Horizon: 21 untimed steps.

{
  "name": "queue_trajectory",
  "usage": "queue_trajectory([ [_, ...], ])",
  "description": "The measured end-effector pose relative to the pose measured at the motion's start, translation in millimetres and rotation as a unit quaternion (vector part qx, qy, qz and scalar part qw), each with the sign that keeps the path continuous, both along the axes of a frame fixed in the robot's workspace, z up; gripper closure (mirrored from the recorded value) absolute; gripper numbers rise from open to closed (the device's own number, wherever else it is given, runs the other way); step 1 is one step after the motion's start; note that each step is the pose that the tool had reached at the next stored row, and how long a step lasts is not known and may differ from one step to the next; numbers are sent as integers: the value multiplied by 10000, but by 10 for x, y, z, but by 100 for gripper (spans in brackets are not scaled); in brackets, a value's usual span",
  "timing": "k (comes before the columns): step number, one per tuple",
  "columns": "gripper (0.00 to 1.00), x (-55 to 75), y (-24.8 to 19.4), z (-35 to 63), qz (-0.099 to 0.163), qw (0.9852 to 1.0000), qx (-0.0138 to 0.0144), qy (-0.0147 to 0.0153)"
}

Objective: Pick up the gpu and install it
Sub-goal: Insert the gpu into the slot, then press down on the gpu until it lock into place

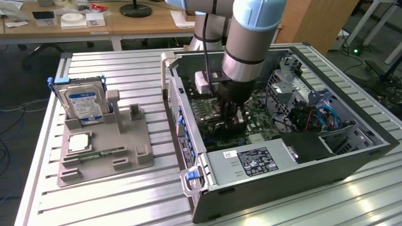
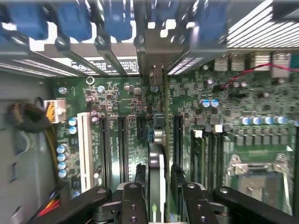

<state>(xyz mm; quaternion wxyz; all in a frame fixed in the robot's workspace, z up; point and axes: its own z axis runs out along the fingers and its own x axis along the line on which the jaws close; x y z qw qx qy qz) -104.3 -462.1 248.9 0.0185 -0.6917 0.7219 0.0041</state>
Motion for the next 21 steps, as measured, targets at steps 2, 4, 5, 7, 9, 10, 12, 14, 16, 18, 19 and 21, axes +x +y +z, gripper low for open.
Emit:
queue_trajectory([
  [2,65,0,0,90,0,10000,0,-1],
  [4,65,0,0,182,0,10000,0,-2],
  [5,65,0,0,227,0,10000,0,-3],
  [7,65,0,0,271,0,10000,1,-7],
  [9,73,0,0,270,0,10000,1,-7],
  [10,73,0,0,270,0,10000,1,-7],
  [12,78,0,0,271,0,10000,1,-7],
  [14,90,0,0,271,0,10000,1,-6],
  [16,90,0,0,271,0,10000,1,-6],
  [18,90,0,0,271,0,10000,1,-6],
  [19,90,0,0,271,0,10000,1,-6],
  [21,90,0,0,271,0,10000,1,-6],
])
